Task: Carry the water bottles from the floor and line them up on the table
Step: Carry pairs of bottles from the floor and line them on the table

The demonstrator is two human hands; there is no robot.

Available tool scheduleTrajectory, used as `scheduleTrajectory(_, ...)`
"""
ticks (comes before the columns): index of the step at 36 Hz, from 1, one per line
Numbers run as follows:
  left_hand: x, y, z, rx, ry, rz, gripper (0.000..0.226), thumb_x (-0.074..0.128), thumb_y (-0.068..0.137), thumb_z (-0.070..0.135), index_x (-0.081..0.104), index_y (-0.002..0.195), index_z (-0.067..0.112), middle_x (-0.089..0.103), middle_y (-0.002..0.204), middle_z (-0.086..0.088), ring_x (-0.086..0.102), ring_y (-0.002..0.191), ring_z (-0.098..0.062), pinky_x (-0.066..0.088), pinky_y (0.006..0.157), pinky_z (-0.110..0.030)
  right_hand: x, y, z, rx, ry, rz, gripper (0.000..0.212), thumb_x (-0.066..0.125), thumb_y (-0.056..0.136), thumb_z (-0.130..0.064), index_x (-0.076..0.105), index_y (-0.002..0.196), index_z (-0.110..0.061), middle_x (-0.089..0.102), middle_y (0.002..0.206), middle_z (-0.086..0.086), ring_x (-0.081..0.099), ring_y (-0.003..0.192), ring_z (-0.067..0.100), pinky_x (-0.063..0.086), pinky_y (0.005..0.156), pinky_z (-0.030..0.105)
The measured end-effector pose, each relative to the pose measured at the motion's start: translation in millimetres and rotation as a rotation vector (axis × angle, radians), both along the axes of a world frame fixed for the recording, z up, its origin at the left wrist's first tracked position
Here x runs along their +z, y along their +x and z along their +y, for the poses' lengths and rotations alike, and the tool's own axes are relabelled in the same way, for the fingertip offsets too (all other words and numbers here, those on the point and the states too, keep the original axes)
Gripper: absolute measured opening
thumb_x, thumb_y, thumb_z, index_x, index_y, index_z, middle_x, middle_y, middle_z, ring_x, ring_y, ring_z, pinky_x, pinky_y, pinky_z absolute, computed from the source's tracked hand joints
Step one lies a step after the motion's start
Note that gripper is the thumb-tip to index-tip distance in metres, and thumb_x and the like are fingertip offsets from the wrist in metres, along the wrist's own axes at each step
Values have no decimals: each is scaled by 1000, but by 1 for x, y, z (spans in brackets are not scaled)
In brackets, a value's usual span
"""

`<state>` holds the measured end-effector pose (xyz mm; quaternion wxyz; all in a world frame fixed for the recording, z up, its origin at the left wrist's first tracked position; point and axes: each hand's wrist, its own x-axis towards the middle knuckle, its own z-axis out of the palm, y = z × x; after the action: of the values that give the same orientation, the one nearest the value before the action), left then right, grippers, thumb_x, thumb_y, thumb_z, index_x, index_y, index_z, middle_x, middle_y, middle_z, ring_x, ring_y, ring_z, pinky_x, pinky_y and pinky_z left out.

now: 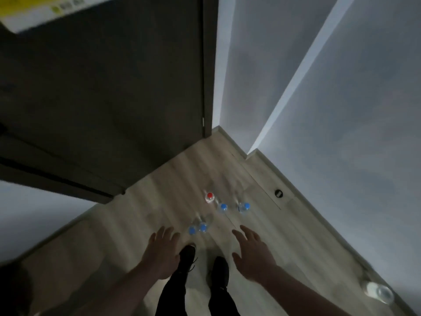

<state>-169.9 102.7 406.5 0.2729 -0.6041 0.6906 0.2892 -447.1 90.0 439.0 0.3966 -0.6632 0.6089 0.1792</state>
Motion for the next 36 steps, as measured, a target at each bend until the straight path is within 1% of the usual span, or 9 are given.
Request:
scheduleTrajectory(5,-109,9,-36,-124,65,13,64,41,98,43,23,156,21,24,160,-6,21,147,-30,22,118,-41,-87,22,-29,-80,41,19,66,51,96,-37,20,154,-33,13,163,-4,26,145,22,34,114,41)
scheduleTrajectory(10,-224,10,-63,-116,124,24,61,42,99,37,24,155,22,40,144,-4,48,121,-29,37,100,-41,-209,53,-55,-69,62,35,61,51,95,-34,26,151,-33,24,156,-9,43,132,20,41,105,37)
scheduleTrajectory(16,-346,12,-67,-29,138,38,62,44,99,41,20,154,25,45,137,-5,57,114,-30,42,91,-40,-344,93,-71,-171,95,-7,59,58,93,-35,33,146,-35,33,149,-6,51,123,21,48,98,36)
scheduleTrajectory(21,-427,17,-63,-11,110,78,63,45,99,45,19,154,28,49,130,-4,63,106,-28,46,82,-38,-425,120,-74,-221,126,-77,57,62,89,-30,41,143,-32,39,142,-4,55,116,22,48,93,35)
scheduleTrajectory(26,-473,17,-59,-33,52,162,60,49,97,50,24,149,32,55,126,0,67,97,-25,43,72,-33,-478,133,-69,-263,164,-80,41,58,91,-22,52,132,-23,40,134,2,60,108,26,52,87,36)
scheduleTrajectory(28,-483,16,-57,-51,29,187,61,53,97,48,26,149,31,53,132,1,69,95,-25,46,73,-33,-493,134,-66,-290,133,-89,36,60,90,-20,55,125,-23,40,128,2,61,97,27,50,78,35)
scheduleTrajectory(31,-491,11,-58,-81,-2,240,51,54,98,42,29,141,32,50,139,2,71,89,-25,51,73,-34,-507,134,-64,-334,71,-112,36,69,83,-21,53,116,-21,42,119,1,51,78,18,43,67,29)
scheduleTrajectory(34,-489,5,-63,-166,-11,227,43,48,101,37,29,140,34,51,140,-1,71,91,-29,53,75,-38,-507,130,-64,-388,55,-120,30,69,81,-17,57,109,-18,45,109,0,57,79,20,47,68,31)
scheduleTrajectory(36,-482,2,-67,-178,-9,203,43,46,101,35,32,142,33,53,136,-2,70,94,-30,52,77,-39,-501,125,-63,-405,53,-113,22,65,81,-14,55,100,-18,42,103,-3,58,79,24,42,66,32)
